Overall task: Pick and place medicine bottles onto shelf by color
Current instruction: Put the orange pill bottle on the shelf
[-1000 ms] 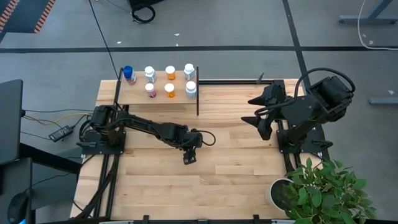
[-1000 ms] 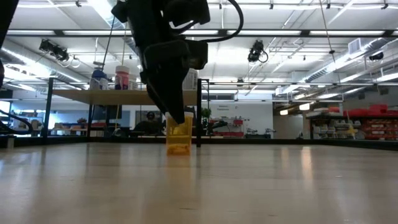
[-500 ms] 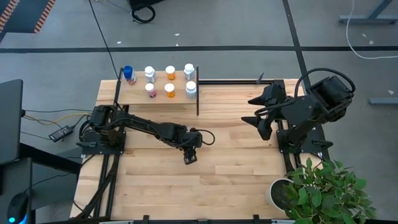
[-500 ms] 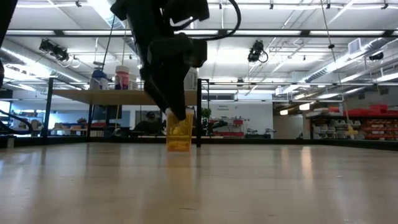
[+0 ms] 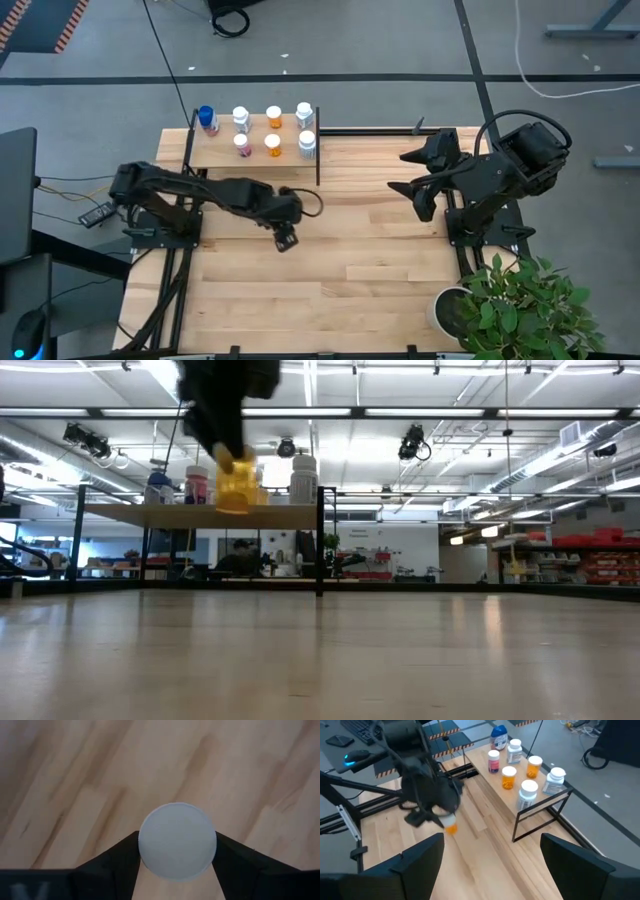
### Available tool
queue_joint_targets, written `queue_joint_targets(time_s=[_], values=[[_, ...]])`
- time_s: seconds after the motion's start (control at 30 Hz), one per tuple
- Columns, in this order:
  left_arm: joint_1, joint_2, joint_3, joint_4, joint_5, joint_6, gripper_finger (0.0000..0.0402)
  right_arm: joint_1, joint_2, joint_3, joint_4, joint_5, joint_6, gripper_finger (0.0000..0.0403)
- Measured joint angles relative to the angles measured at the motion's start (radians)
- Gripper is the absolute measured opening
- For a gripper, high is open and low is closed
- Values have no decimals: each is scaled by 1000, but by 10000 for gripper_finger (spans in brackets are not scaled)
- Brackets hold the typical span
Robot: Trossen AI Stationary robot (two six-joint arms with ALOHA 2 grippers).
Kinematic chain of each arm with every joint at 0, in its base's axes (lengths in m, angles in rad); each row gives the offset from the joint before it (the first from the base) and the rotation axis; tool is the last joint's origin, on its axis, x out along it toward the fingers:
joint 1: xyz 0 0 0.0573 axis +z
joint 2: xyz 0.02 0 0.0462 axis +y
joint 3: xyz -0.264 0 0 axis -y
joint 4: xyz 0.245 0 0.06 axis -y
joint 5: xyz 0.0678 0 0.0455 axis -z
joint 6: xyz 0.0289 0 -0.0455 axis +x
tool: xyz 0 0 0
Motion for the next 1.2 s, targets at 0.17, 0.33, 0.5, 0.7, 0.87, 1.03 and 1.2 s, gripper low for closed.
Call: queue_joint_targets(time_s=[0.17,0.33,0.5,0.7,0.87,1.03,1.2], values=[[0,-125,0,-192,-72,-110,222,0,0,0,0,14,-7,339],[25,-264,0,-331,-141,-222,215,0,0,0,0,45,-17,339],[86,-349,0,-473,-184,-325,229,0,0,0,0,71,-31,339],[202,-399,0,-546,-224,-357,224,-12,0,0,0,73,-35,339],[311,-423,-1,-591,-253,-303,219,-29,0,0,0,73,-35,339],[432,-438,-1,-605,-269,-206,226,-29,0,0,0,68,-34,339],[576,-436,-1,-590,-270,-107,223,-29,0,0,0,69,-31,339]])
